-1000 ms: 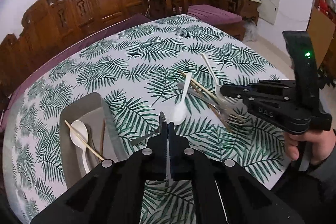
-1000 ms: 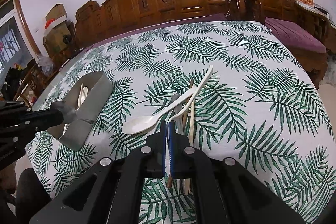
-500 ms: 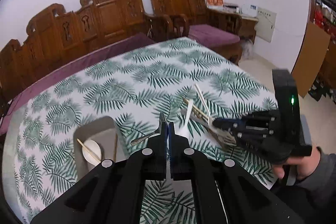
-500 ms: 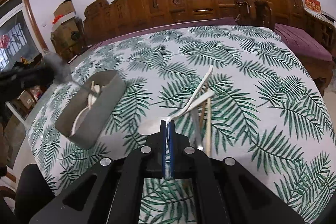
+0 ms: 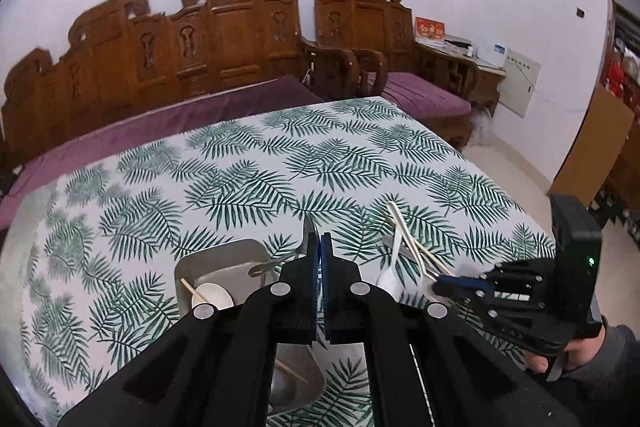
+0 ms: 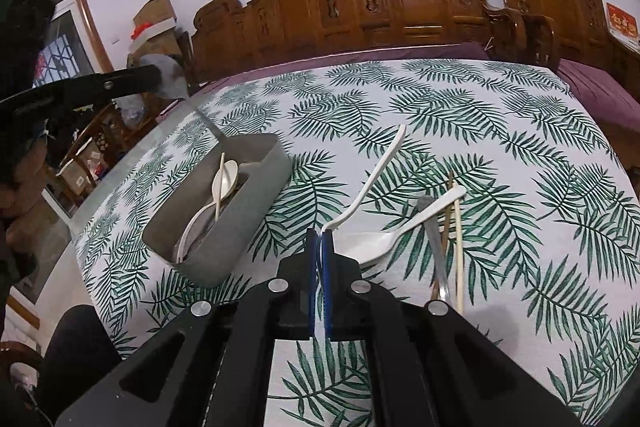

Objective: Organize utensils

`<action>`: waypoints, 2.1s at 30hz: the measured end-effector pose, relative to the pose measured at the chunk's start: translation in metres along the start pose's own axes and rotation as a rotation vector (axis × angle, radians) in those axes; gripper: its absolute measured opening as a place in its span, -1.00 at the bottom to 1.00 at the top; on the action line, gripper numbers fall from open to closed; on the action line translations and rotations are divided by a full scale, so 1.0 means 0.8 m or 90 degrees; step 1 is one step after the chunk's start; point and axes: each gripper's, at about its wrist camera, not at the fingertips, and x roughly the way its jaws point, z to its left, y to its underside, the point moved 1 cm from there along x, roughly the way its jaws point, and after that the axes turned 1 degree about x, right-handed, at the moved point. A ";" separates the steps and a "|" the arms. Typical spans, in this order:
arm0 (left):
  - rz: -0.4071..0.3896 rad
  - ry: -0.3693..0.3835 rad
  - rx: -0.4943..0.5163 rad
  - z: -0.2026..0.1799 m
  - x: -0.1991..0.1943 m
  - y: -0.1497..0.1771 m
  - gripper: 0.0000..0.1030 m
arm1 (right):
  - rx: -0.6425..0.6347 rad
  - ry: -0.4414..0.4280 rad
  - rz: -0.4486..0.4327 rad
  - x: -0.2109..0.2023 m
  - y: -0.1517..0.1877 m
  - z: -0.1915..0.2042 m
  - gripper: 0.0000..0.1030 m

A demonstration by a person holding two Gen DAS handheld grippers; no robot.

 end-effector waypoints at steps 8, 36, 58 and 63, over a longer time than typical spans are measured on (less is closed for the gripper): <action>0.038 -0.008 -0.026 0.038 0.042 0.017 -0.99 | -0.007 0.003 0.007 0.005 0.002 0.001 -0.93; 0.100 -0.054 -0.083 0.062 0.076 0.138 -0.97 | -0.032 -0.001 0.028 0.030 0.006 0.037 -0.93; 0.070 -0.072 -0.122 0.106 0.039 0.132 -0.96 | -0.079 -0.066 0.023 0.049 -0.033 0.136 -0.93; 0.062 -0.090 -0.132 0.125 0.029 0.131 -0.96 | -0.085 -0.094 0.044 0.078 -0.042 0.163 -0.93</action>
